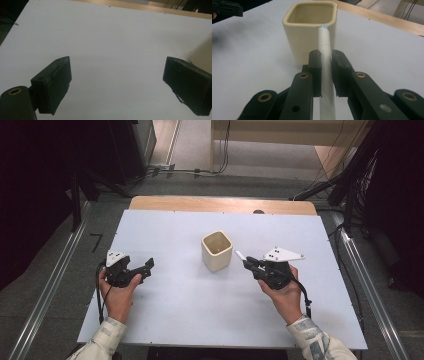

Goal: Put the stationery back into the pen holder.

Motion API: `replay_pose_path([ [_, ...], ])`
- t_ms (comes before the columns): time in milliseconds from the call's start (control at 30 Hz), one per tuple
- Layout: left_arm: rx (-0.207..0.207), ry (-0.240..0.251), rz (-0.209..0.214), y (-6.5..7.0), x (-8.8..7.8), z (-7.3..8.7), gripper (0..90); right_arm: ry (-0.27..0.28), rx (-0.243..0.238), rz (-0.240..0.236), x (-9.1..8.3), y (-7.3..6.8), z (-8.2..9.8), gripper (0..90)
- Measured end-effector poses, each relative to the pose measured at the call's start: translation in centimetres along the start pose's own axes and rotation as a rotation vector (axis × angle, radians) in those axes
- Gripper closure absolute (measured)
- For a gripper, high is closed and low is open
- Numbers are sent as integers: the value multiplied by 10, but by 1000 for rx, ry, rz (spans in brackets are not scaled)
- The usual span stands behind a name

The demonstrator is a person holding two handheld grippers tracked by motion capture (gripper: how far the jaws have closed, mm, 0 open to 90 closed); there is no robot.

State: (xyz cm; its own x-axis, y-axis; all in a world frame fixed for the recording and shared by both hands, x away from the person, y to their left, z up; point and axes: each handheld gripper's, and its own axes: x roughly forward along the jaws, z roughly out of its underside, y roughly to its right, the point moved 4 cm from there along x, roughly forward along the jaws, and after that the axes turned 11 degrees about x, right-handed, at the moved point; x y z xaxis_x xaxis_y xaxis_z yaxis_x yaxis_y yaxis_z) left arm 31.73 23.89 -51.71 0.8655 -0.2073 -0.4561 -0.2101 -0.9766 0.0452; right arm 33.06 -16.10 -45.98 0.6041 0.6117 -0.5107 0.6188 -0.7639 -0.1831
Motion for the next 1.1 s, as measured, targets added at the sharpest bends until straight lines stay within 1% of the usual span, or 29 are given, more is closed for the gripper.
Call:
replay_pose_path([
  [300,0,1,1,0,0,0,91,14,-3,-10,1,-3,-7,765],
  [767,-1,0,0,-1,0,0,91,34,-7,-10,3,-5,-17,765],
  [933,-2,2,0,-1,-1,0,91,37,-16,-13,6,-7,-21,765],
  [1100,-3,2,0,-1,-1,0,91,43,-14,-19,8,-9,-26,765],
])
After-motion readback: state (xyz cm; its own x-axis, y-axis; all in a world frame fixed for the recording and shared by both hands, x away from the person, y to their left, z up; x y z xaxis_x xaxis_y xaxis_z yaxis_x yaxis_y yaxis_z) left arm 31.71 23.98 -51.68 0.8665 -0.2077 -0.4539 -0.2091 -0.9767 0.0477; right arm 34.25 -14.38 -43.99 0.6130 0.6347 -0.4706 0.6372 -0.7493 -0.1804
